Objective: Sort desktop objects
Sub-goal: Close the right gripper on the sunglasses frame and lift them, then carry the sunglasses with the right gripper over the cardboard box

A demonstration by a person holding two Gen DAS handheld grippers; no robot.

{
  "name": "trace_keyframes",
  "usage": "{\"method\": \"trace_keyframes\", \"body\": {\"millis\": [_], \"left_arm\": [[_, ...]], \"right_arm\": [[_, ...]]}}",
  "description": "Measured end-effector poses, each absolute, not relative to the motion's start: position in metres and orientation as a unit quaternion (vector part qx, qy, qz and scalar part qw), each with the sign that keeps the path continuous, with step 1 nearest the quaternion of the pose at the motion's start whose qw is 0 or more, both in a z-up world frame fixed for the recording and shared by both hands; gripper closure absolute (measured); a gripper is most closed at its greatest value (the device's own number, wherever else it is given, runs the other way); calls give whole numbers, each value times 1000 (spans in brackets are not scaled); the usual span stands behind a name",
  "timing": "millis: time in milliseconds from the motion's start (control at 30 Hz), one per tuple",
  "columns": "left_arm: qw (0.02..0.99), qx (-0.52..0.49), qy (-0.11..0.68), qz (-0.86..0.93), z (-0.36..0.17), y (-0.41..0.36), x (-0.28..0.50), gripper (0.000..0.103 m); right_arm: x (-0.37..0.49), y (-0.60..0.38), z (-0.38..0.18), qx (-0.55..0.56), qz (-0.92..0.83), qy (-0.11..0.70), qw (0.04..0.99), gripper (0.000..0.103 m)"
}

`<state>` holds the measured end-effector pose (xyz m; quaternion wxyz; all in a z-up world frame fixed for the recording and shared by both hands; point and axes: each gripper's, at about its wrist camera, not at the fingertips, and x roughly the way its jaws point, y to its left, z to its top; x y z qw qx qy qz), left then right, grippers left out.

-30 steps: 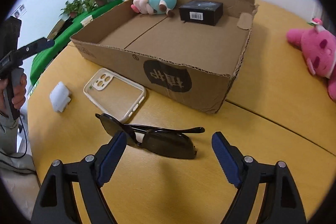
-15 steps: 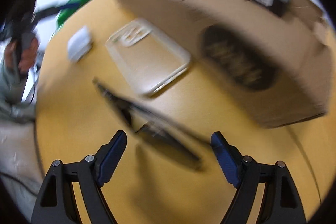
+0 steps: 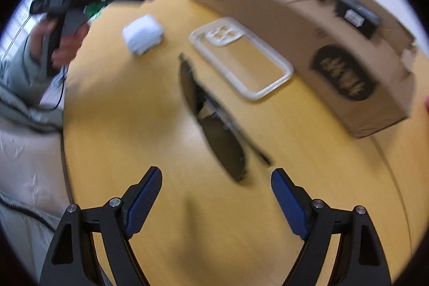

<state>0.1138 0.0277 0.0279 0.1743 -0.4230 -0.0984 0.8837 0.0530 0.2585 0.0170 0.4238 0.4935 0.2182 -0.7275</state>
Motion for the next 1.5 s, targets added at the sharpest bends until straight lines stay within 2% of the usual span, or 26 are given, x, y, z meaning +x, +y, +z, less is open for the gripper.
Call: {"method": "trace_keyframes", "body": {"millis": [200, 300, 400, 467, 533, 633, 867, 1033, 1100, 1133, 1300, 1433, 1500], "left_arm": [[195, -432, -95, 875, 26, 46, 116, 0], [194, -439, -91, 872, 23, 48, 121, 0], [190, -450, -90, 868, 17, 49, 124, 1], [195, -458, -93, 863, 12, 53, 123, 1], [206, -464, -97, 856, 8, 59, 122, 1], [224, -475, -99, 845, 2, 72, 118, 1], [257, -509, -127, 811, -18, 93, 108, 4], [280, -531, -145, 787, -32, 98, 106, 21], [283, -537, -154, 779, -37, 98, 106, 47], [283, -542, -160, 775, -40, 97, 105, 52], [279, -537, -183, 775, -42, 89, 107, 64], [280, -537, -192, 773, -42, 85, 108, 70], [283, -536, -192, 772, -42, 83, 109, 79]], "right_arm": [[25, 230, 2, 487, -715, 236, 442, 19], [17, 222, -19, 522, -690, 212, 455, 27], [23, 221, -24, 515, -696, 224, 447, 42], [28, 223, -24, 514, -705, 214, 438, 67], [34, 223, -25, 515, -715, 210, 423, 73], [48, 222, -25, 518, -730, 197, 400, 74], [71, 227, -28, 523, -775, 81, 345, 75], [70, 247, -38, 527, -775, -64, 343, 78], [69, 255, -44, 527, -768, -115, 346, 78], [70, 255, -46, 527, -763, -134, 350, 78], [74, 255, -53, 524, -743, -200, 365, 79], [78, 255, -53, 520, -744, -207, 364, 79], [81, 252, -51, 519, -747, -206, 362, 79]]}}
